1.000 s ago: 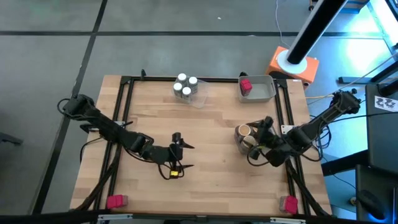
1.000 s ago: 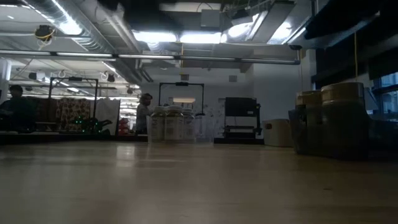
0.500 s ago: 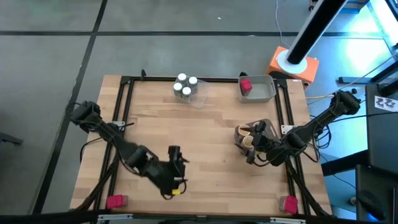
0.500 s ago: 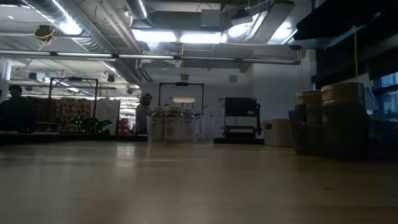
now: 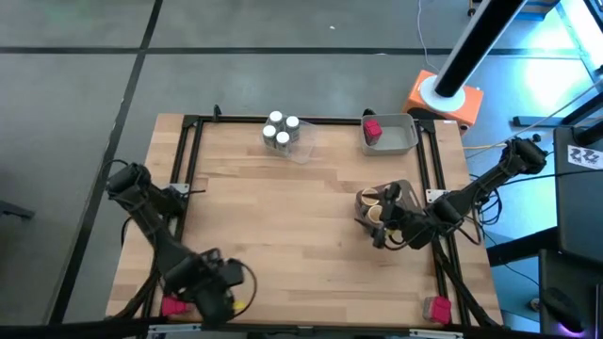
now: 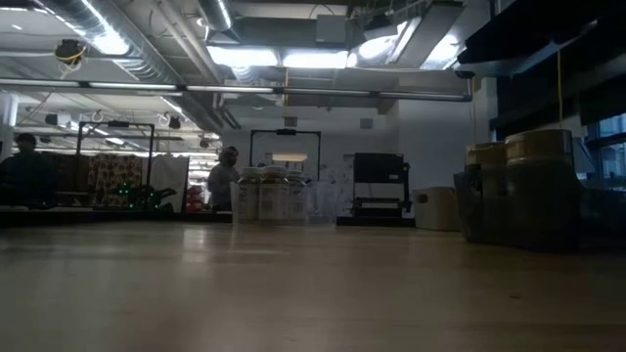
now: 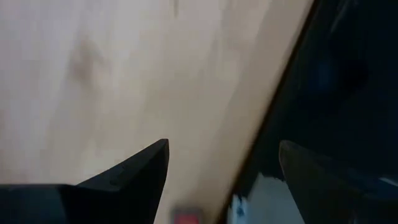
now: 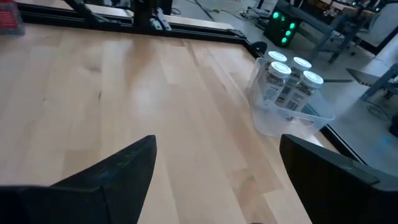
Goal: Sort spices by type
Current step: Put the left red seasoning can into the gray bin
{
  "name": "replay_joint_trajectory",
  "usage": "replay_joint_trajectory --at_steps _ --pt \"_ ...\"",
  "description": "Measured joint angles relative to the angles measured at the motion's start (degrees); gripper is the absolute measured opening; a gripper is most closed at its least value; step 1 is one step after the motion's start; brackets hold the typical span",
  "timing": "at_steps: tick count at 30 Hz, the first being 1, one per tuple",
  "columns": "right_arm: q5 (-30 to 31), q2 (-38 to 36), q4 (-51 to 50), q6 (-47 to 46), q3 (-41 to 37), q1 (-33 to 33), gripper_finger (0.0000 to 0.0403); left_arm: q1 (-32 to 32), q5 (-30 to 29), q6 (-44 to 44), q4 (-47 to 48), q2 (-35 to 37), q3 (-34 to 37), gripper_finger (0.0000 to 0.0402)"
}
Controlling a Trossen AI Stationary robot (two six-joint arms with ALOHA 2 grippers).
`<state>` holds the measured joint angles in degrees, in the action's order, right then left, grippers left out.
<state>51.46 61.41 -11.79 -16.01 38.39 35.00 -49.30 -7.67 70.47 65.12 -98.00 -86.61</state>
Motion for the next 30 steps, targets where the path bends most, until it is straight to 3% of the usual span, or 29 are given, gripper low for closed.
replay_joint_trajectory --at_steps 11,19,30 --pt "-1.6 0.0 0.2 0.0 0.0 -1.4 0.0340 -13.5 1.8 22.6 3.2 0.0 1.1 0.0288" --pt "-1.0 0.0 0.3 0.0 0.0 -1.4 0.0340 -21.5 1.7 21.3 3.9 0.0 3.2 0.0288" --pt "-1.1 0.0 0.6 0.0 0.0 -1.3 0.0340 -23.1 3.4 22.5 1.5 0.0 7.7 0.0288"
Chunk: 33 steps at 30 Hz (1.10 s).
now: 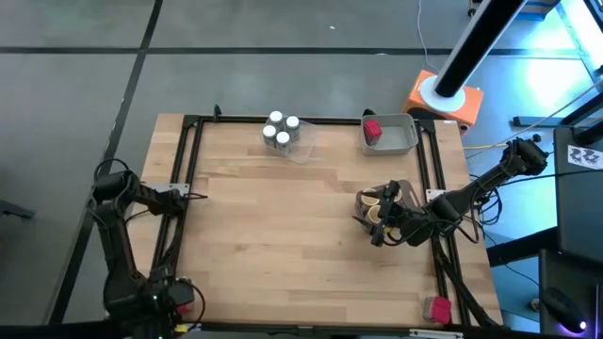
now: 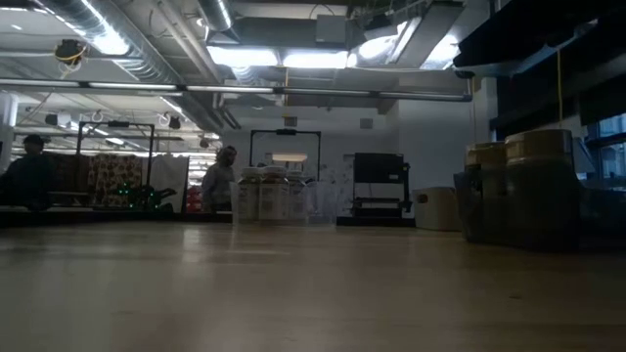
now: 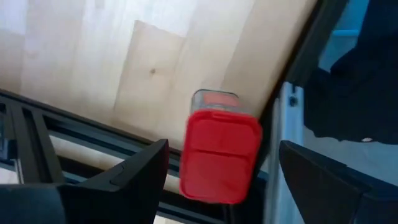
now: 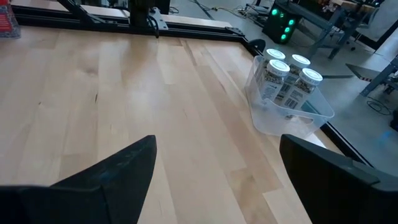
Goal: Sort spices by type
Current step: Put the left red seasoning can into the gray bin
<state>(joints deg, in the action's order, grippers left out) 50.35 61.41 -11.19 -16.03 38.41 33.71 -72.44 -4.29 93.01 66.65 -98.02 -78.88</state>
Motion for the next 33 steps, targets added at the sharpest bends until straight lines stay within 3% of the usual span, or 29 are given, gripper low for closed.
replay_joint_trajectory --at_steps 12,18,22,26,30,33 --pt "-0.5 0.0 -0.1 0.0 0.0 0.0 0.0340 0.0 1.3 -1.9 -8.5 0.0 6.0 0.0288" --pt "-1.0 0.0 -0.1 0.0 0.0 0.0 0.0340 0.4 5.4 2.8 -10.1 -0.2 9.3 0.0288" --pt "-1.0 0.0 -0.1 -0.1 0.0 0.0 0.0340 0.8 5.0 1.9 -13.2 -0.3 11.0 0.0287" --pt "-1.0 0.0 -0.1 -0.1 0.0 0.0 0.0340 2.2 5.6 2.9 -14.0 -0.8 11.6 0.0262" --pt "-1.0 0.0 0.0 -0.1 0.0 0.0 0.0340 4.7 6.1 5.2 -13.6 -1.0 11.6 0.0203" --pt "-1.0 0.0 0.0 -0.1 0.0 0.0 0.0340 6.9 6.0 2.8 -14.6 -1.0 11.6 0.0199"
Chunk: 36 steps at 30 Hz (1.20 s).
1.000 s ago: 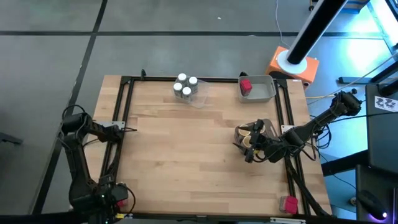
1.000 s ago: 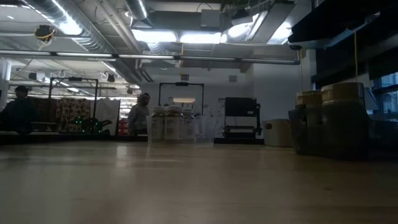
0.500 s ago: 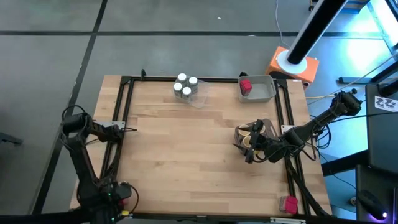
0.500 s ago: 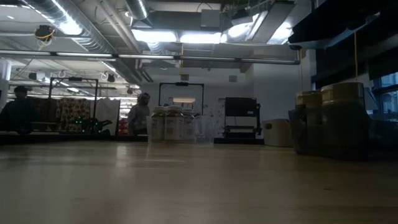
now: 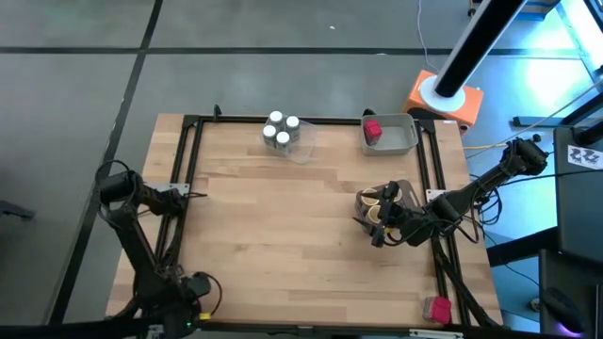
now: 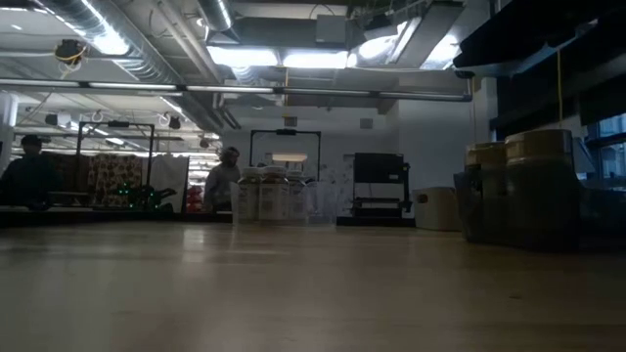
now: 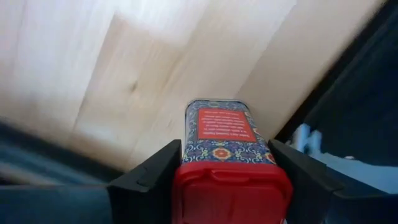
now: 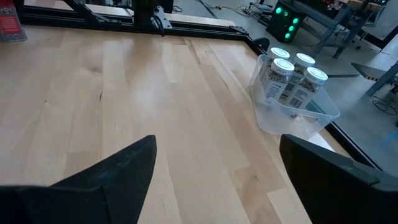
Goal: Sort spices by type
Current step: Put the left red seasoning can into the gray bin
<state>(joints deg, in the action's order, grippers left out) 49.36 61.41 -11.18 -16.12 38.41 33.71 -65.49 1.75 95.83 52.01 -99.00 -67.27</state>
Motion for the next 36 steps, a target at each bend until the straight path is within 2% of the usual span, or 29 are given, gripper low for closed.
replay_joint_trajectory --at_steps 6,12,16,24,28,33,36 --pt "0.0 0.0 0.0 0.0 0.0 0.0 0.0340 5.4 -0.3 -8.9 -1.2 0.5 0.0 0.0199" --pt "-1.2 0.0 0.8 -0.1 0.0 0.0 0.0340 14.7 -0.5 -22.2 1.6 2.2 -0.1 0.0199" --pt "-2.9 0.0 0.9 -0.4 0.0 0.0 0.0340 21.6 -4.6 -32.9 5.7 2.4 -2.2 0.0199" --pt "-4.0 0.0 1.3 -3.5 0.0 0.0 0.0340 34.8 -6.6 -53.7 6.6 2.4 -6.9 0.0199" --pt "-4.0 0.0 1.2 -5.0 0.0 0.0 0.0340 40.7 -9.9 -63.7 7.4 2.4 -8.8 0.0199" --pt "-3.7 0.0 1.1 -5.7 0.0 0.0 0.0340 48.2 -10.8 -72.3 6.1 2.4 -11.0 0.0199" --pt "-1.5 0.0 1.2 -5.4 0.0 -0.1 0.0340 52.0 -10.9 -75.5 5.3 2.3 -11.8 0.0199"
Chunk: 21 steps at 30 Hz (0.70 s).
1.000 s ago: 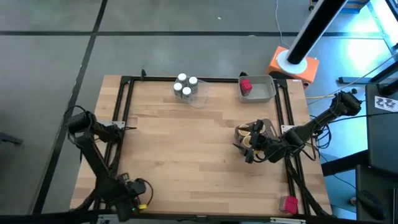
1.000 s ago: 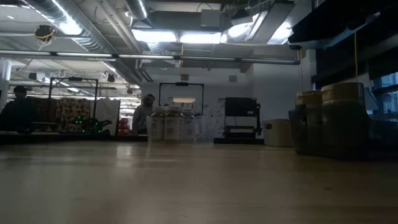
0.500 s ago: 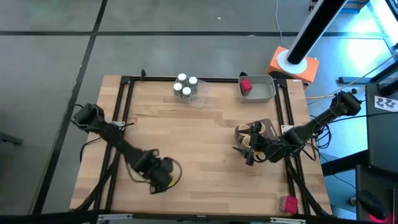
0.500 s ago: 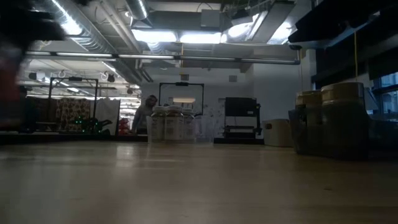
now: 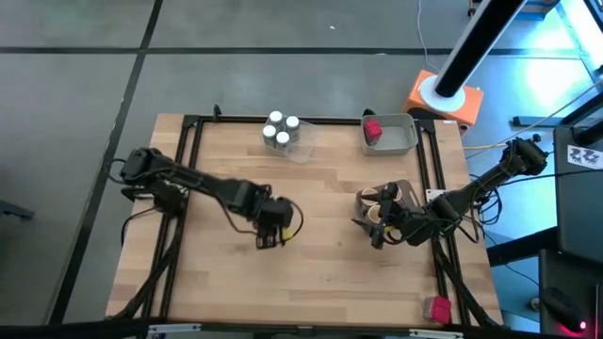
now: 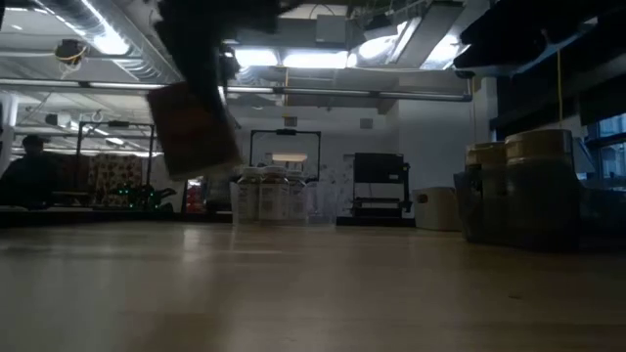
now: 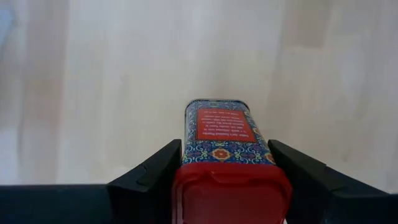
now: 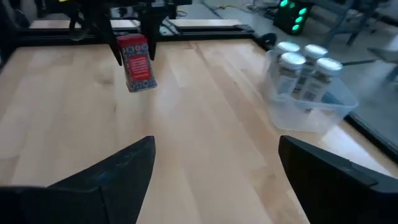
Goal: Sort spices by type
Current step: Put the left red seasoning can into the gray bin
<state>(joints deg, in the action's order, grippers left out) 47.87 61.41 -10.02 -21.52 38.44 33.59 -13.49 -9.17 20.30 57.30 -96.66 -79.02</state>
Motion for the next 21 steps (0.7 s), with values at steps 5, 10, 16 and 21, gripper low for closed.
replay_joint_trajectory --at_steps 5,10,16,21 --pt "0.6 0.0 -0.1 2.4 0.0 -3.4 0.0340 5.9 0.1 -3.5 0.3 -3.3 -2.4 0.0199" --pt "-1.1 0.0 -0.5 2.9 0.0 -7.7 0.0340 10.3 1.3 -7.8 1.7 -9.9 -8.5 0.0199" --pt "-5.0 0.0 -0.9 2.7 0.0 -10.3 0.0340 14.4 1.6 -13.3 6.5 -18.4 -19.1 0.0199" --pt "-5.5 0.0 -2.9 2.5 0.0 -10.8 0.0340 16.3 1.8 -18.2 6.2 -23.6 -23.3 0.0199"
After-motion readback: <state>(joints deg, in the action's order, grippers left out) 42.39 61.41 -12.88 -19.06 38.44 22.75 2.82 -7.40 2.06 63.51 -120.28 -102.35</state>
